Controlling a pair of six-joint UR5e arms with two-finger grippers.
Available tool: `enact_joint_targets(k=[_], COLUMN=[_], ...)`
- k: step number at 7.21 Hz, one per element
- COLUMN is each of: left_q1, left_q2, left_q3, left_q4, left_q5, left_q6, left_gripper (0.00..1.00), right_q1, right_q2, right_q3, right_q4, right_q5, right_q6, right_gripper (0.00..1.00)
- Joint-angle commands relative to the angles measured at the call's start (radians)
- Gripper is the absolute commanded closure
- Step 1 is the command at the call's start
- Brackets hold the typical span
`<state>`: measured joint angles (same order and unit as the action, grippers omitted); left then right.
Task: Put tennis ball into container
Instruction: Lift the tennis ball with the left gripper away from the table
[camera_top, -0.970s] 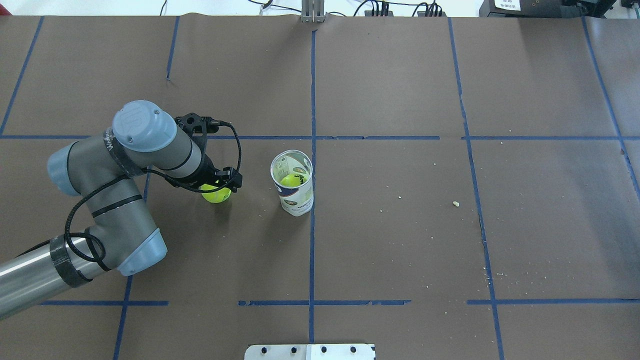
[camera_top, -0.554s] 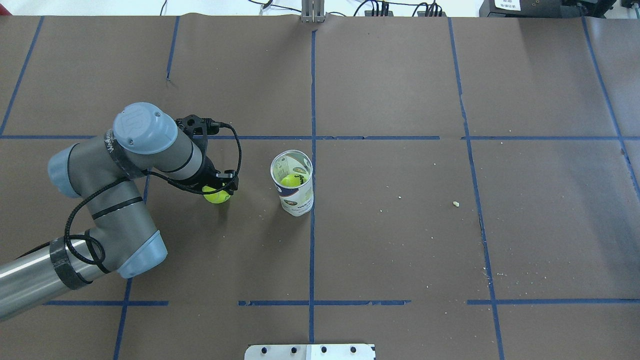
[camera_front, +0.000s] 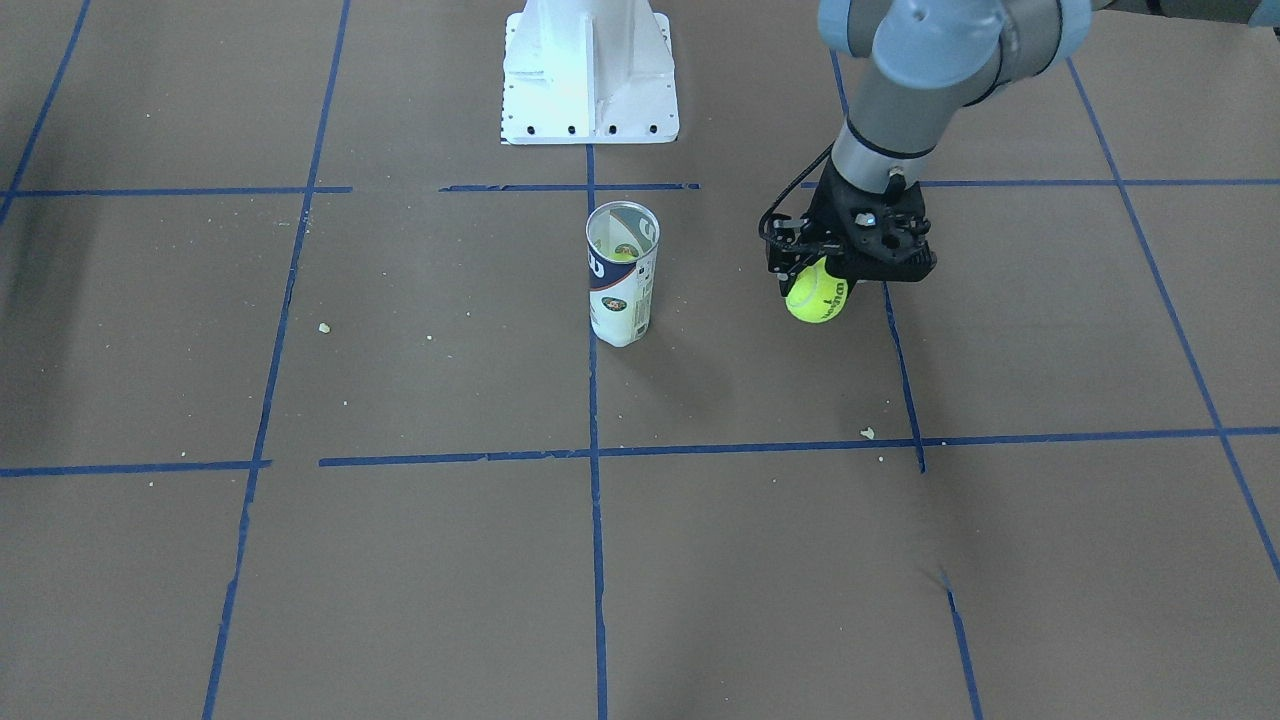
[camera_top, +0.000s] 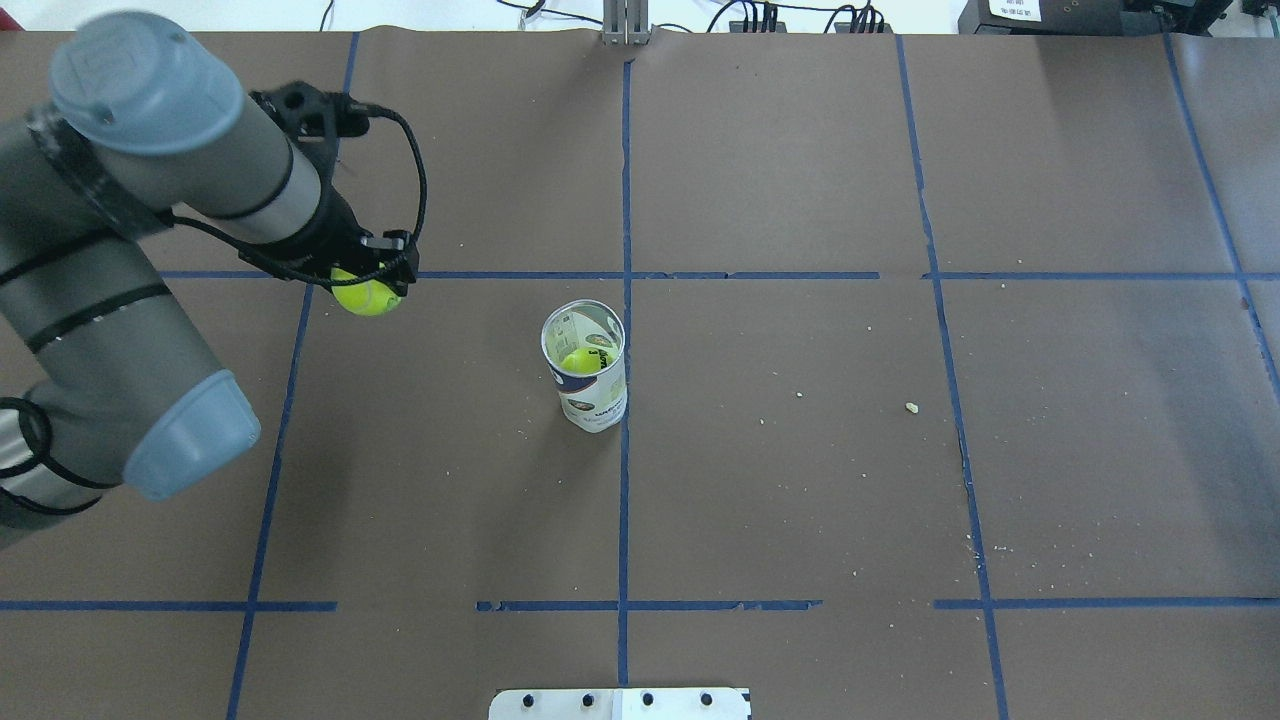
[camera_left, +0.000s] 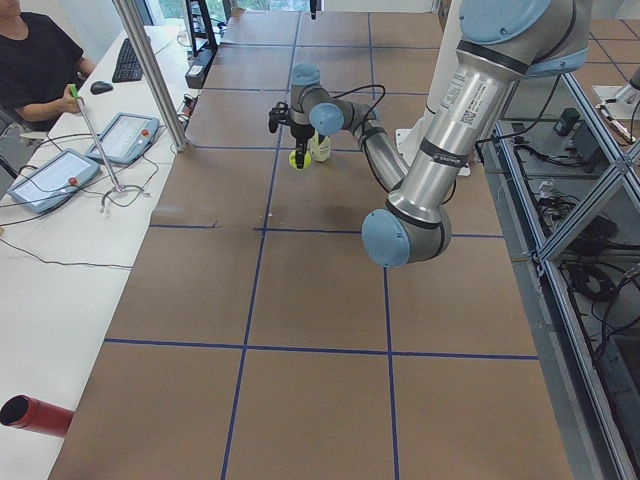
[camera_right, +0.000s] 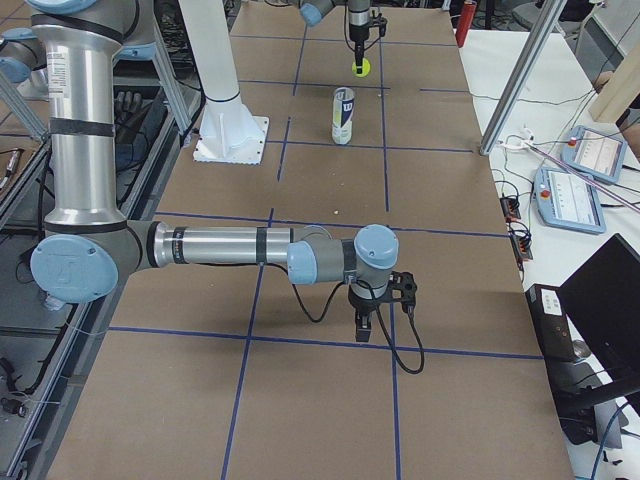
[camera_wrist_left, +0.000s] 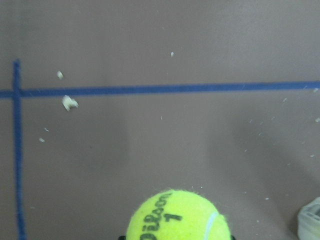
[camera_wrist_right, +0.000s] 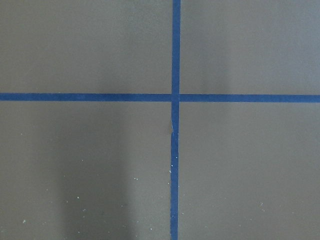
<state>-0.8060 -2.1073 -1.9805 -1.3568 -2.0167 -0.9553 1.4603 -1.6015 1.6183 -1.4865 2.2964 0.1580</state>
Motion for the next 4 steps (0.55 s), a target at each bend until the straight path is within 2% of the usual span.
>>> enact_joint_targets(k=[1,2,3,4], left_q1=[-0.087,-0.093,-0.085,-0.073], left_q2=[-0.138,-0.201,-0.220,-0.302], left_q3=[-0.159,-0.179,-0.152,-0.064], left_q4=[0.346,0.434,0.430,0.430], left_q5=[-0.055,-0.080,-0.123,-0.149], left_q6=[0.047,0.046,0.030,0.011], left_gripper=[1.00,1.00,1.00,1.00], right_q1=[0.000,0.000,0.000,0.000], right_q2=[0.000,0.000,0.000,0.000], right_q3=[0.000,0.000,0.000,0.000], right_q4=[0.000,0.000,0.000,0.000], right_q5=[0.000,0.000,0.000,0.000], right_q6=[0.000,0.000,0.000,0.000], right_gripper=[0.00,0.00,0.00,0.00])
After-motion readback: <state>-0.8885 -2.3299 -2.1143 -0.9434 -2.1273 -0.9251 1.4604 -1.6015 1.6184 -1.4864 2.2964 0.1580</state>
